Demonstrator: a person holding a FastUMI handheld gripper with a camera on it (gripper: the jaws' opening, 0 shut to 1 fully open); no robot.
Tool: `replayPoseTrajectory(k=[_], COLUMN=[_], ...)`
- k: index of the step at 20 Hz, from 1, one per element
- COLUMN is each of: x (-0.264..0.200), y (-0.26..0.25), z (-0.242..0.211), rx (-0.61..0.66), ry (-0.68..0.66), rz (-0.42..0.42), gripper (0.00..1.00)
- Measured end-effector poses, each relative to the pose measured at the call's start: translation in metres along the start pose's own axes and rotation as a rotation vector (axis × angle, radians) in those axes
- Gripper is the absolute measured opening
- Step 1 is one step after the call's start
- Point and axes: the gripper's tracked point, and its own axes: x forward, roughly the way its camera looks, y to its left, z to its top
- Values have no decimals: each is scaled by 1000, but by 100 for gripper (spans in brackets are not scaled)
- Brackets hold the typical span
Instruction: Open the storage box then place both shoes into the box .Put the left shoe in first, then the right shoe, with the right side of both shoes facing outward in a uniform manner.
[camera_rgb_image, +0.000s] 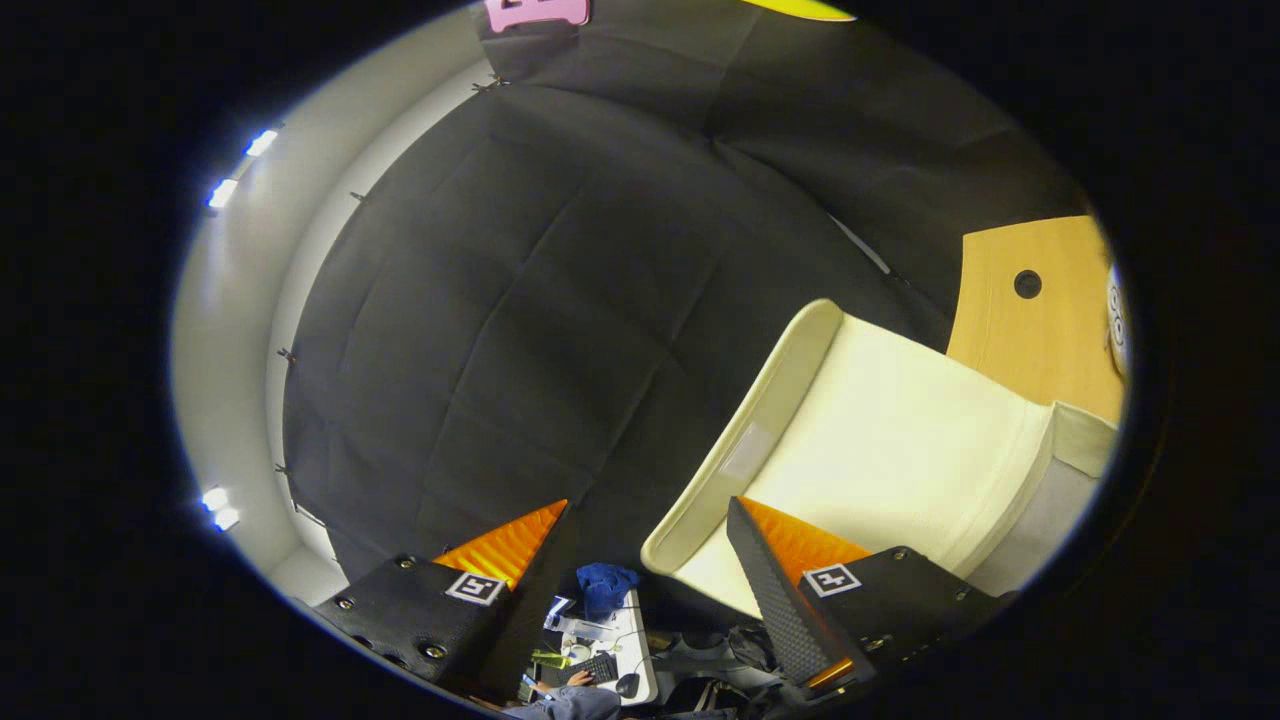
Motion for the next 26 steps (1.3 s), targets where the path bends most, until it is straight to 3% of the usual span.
replayPoseTrajectory(k=[5,12,20,26], x=[-11,-96,-208,-291], y=[-3,-22,-75,-139], z=[2,21,18,-15], rx=[21,43,-36,-13], ry=[-15,-149,-263,-292], rz=[-7,-83,-295,-519], gripper=[93,92,93,93])
